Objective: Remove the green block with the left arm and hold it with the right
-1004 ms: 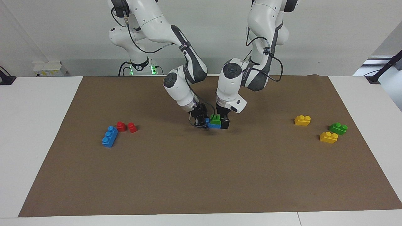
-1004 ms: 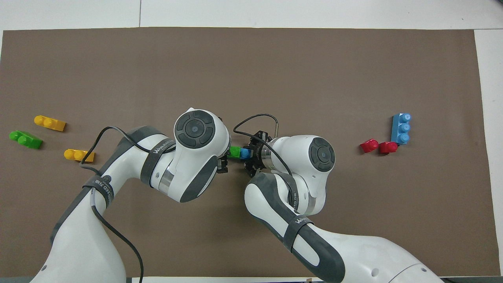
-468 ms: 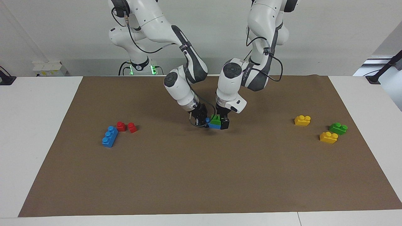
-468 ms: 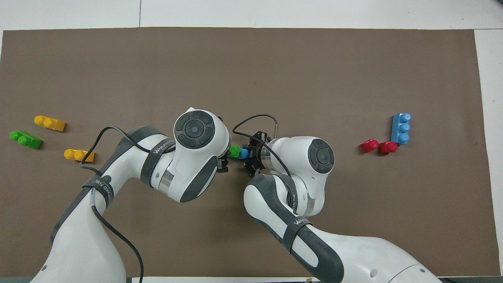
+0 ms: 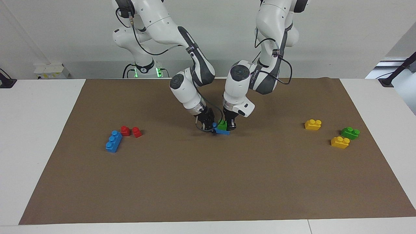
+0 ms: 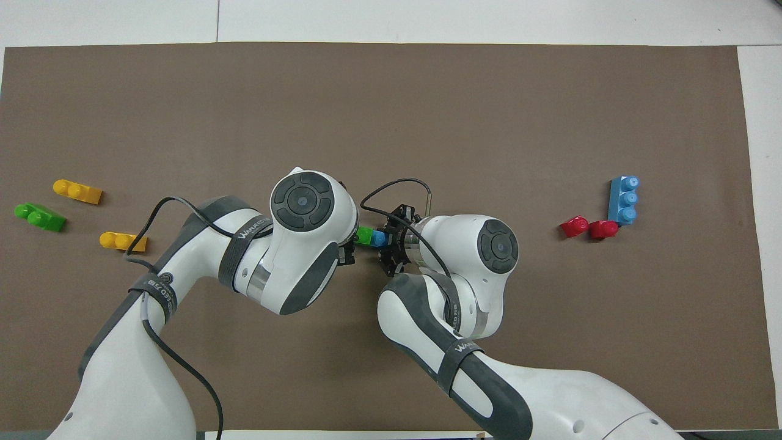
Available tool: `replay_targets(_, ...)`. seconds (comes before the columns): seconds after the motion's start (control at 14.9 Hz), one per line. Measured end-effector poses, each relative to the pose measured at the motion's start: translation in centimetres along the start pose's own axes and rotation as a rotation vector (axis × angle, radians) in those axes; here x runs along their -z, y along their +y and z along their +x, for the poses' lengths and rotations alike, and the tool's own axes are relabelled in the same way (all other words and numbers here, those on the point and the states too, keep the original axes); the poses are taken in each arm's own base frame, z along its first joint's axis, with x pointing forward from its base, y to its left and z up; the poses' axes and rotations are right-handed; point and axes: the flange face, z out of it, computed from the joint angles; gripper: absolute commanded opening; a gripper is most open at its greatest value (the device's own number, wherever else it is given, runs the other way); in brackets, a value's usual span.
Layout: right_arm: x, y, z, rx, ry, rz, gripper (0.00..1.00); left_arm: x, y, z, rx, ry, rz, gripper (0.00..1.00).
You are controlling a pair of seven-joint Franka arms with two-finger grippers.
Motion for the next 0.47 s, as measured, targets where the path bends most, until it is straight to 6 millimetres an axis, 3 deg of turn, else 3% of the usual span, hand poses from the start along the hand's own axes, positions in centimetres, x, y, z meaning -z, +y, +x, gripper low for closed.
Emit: replay_targets(0.47,0.08,-0.1,-0.05,0.001,-0.002,0.007,0.0,0.25,0.11,0.06,-0.011,-0.002,-0.005,0.0)
